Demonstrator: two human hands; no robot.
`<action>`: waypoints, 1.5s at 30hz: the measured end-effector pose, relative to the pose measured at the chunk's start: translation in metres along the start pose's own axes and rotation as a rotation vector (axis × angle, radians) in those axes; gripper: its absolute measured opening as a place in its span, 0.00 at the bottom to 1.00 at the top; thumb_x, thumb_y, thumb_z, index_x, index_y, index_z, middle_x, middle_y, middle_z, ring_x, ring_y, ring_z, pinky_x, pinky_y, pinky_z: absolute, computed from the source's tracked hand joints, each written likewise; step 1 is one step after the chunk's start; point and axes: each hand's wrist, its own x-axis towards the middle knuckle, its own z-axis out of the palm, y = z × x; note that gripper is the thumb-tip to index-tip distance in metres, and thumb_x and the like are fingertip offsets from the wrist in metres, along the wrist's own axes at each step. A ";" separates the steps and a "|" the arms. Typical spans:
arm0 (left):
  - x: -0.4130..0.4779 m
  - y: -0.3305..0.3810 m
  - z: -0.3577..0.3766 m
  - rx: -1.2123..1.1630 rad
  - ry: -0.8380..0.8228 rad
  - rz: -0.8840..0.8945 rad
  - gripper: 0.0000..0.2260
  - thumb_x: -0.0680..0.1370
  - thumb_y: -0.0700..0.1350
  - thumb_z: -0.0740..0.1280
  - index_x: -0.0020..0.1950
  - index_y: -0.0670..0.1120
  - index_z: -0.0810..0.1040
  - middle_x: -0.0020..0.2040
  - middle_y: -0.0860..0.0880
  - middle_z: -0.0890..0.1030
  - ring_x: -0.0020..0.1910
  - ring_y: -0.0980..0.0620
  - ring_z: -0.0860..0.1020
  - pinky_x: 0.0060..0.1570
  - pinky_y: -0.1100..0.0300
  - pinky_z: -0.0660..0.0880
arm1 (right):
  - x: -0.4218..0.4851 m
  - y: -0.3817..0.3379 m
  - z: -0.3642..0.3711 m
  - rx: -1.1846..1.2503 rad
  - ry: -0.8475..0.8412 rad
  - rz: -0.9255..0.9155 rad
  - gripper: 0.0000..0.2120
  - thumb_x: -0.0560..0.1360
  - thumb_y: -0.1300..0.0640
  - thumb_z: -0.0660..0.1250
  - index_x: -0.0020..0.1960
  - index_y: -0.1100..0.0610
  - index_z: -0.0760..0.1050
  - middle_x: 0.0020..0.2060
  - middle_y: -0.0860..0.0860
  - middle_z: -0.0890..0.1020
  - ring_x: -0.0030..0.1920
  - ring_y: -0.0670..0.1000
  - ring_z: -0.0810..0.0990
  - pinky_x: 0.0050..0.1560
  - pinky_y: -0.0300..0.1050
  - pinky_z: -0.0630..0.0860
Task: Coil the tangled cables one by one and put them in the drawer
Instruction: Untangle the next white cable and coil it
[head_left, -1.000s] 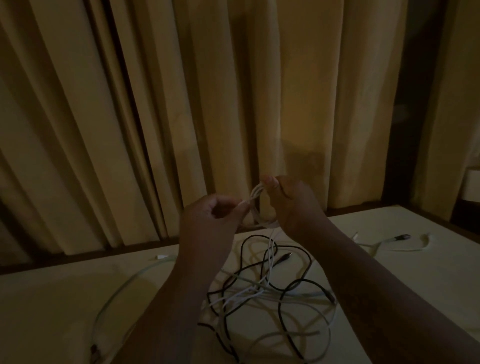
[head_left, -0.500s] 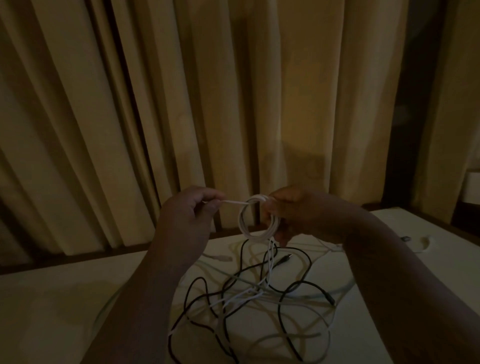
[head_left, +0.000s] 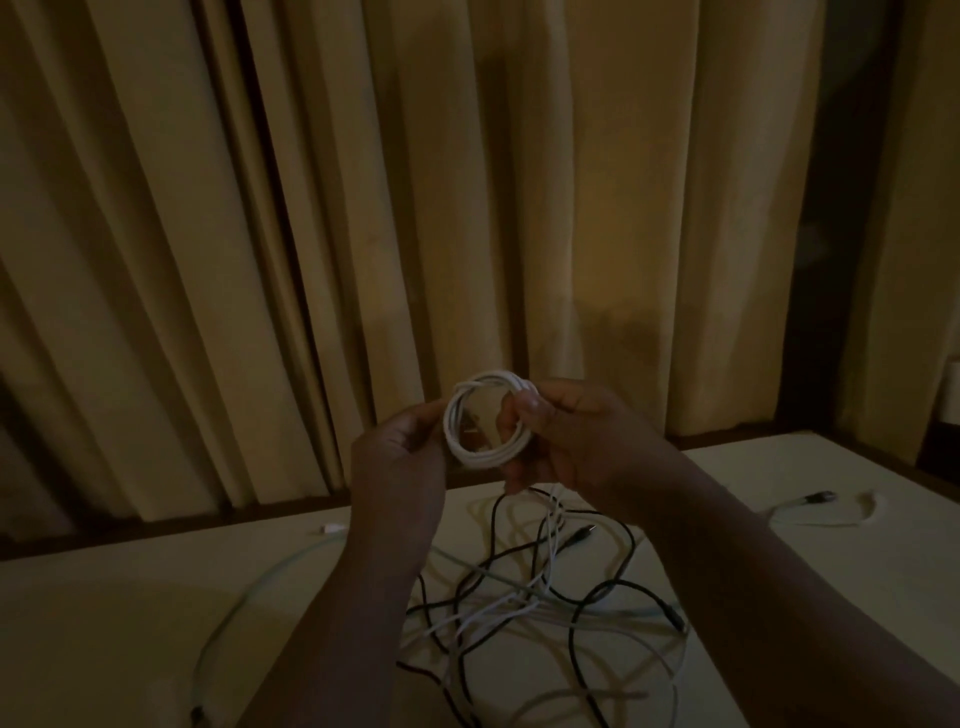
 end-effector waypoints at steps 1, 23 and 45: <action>-0.002 0.002 0.004 -0.120 -0.023 -0.093 0.07 0.77 0.36 0.70 0.50 0.45 0.86 0.46 0.47 0.87 0.47 0.46 0.86 0.49 0.48 0.83 | 0.001 0.000 0.000 0.000 0.037 -0.005 0.15 0.84 0.55 0.58 0.50 0.65 0.77 0.41 0.62 0.80 0.40 0.58 0.81 0.43 0.50 0.80; -0.004 0.009 0.005 -0.352 -0.215 -0.345 0.20 0.63 0.40 0.76 0.54 0.40 0.80 0.51 0.42 0.86 0.48 0.43 0.85 0.51 0.47 0.82 | 0.008 0.010 0.005 -0.759 0.395 -0.138 0.11 0.83 0.52 0.62 0.46 0.53 0.80 0.38 0.52 0.82 0.39 0.50 0.82 0.42 0.53 0.81; -0.008 0.002 0.005 -0.526 -0.329 -0.457 0.12 0.69 0.39 0.72 0.51 0.42 0.85 0.42 0.45 0.85 0.46 0.46 0.84 0.53 0.51 0.75 | 0.012 0.014 0.008 -0.984 0.388 -0.161 0.14 0.83 0.52 0.61 0.46 0.59 0.79 0.39 0.51 0.77 0.38 0.47 0.76 0.36 0.40 0.68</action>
